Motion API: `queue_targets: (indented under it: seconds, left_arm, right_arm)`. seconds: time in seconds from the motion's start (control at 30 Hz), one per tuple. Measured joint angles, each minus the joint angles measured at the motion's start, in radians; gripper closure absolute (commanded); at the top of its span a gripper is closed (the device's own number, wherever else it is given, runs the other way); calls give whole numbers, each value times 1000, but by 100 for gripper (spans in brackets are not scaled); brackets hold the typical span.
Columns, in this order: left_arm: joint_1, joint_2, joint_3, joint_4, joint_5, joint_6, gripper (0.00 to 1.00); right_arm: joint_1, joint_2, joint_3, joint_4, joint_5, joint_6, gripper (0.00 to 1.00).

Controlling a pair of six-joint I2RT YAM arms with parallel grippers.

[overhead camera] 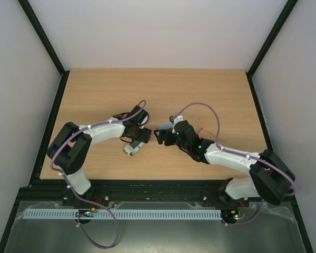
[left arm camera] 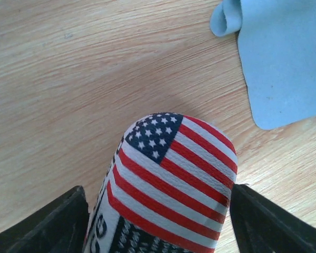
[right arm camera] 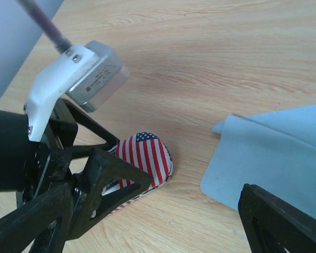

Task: Organize the sunglasses
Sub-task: Move the sunglasses case at the center of the board.

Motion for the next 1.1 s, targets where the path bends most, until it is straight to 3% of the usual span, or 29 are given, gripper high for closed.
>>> queue_targets:
  seconds: [0.07,0.13,0.23,0.37,0.6,0.77,0.93,1.1]
  left_arm:
    - [-1,-2,0,-6,4,-1,6]
    - [17,-11,-1,-12,6,-7,1]
    - [93,-88,-29,-11,20,-51,1]
    - [257,-313,-111,-3,37,-127,6]
    - [443,-602,-300,-50,82,-265,6]
    - [495,-711,-362,-105,136,-318,6]
    - [497,-726,-400,-97,190,-346,7]
    - [497,-725,-424,-95,217,-354,7]
  right_arm:
    - [0,10,28,-34,-14,-64,10]
    - [0,33,71,-69,-33,-145,9]
    - [0,80,139,-102,-73,-278,7]
    - [0,173,231,-115,-157,-418,8]
    - [0,472,475,-126,-315,-499,8]
    - [-2,637,609,-153,-407,-499,8]
    - [-10,727,703,-276,-483,-532,10]
    - [-13,690,632,-333,-520,-564,10]
